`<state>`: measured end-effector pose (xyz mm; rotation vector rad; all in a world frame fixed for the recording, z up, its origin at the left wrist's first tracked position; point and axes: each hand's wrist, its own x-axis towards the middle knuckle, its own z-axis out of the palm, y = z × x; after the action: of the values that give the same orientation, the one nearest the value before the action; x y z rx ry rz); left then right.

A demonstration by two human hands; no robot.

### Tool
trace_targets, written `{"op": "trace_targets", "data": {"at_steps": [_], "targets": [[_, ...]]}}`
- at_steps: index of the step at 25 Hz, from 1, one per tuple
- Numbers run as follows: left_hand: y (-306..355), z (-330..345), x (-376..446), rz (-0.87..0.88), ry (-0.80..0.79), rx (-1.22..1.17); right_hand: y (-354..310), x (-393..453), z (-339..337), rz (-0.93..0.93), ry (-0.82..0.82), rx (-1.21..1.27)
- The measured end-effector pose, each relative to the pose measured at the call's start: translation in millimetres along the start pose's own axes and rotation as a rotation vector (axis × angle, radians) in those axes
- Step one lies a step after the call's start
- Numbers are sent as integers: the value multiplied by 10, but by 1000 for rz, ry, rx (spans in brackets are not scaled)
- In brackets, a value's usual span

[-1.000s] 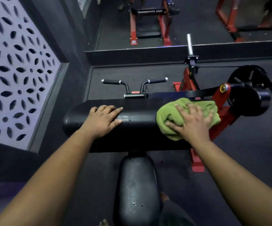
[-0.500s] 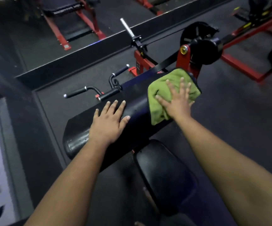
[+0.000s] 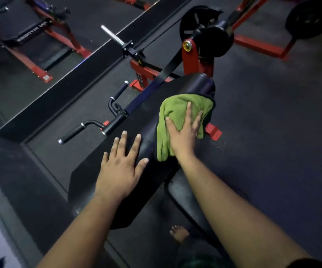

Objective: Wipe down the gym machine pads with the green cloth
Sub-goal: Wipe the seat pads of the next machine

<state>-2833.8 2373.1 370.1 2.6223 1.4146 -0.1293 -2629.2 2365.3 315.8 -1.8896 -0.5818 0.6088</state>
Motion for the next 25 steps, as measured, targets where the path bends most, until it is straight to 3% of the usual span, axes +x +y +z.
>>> {"op": "trace_targets", "data": {"at_steps": [6, 10, 13, 17, 20, 21, 23, 25], "targets": [[-40, -40, 164, 173, -29, 79, -80, 590, -243, 97, 82, 29], [136, -124, 446, 285, -56, 9, 0, 183, -77, 57, 96, 102], [187, -60, 563, 317, -68, 6, 214, -20, -62, -12, 91, 78], [181, -35, 570, 329, -50, 52, 131, 455, -144, 27, 135, 158], [197, -18, 594, 333, -43, 73, 381, 830, -145, -49, 180, 224], [189, -10, 595, 334, -40, 76, 636, 946, -126, -18, 184, 270], [179, 0, 579, 329, -43, 76, 1200, 1096, -2, 231, 127, 479], [192, -8, 585, 334, -42, 77, 1408, 1011, 118, 370, 62, 547]]}}
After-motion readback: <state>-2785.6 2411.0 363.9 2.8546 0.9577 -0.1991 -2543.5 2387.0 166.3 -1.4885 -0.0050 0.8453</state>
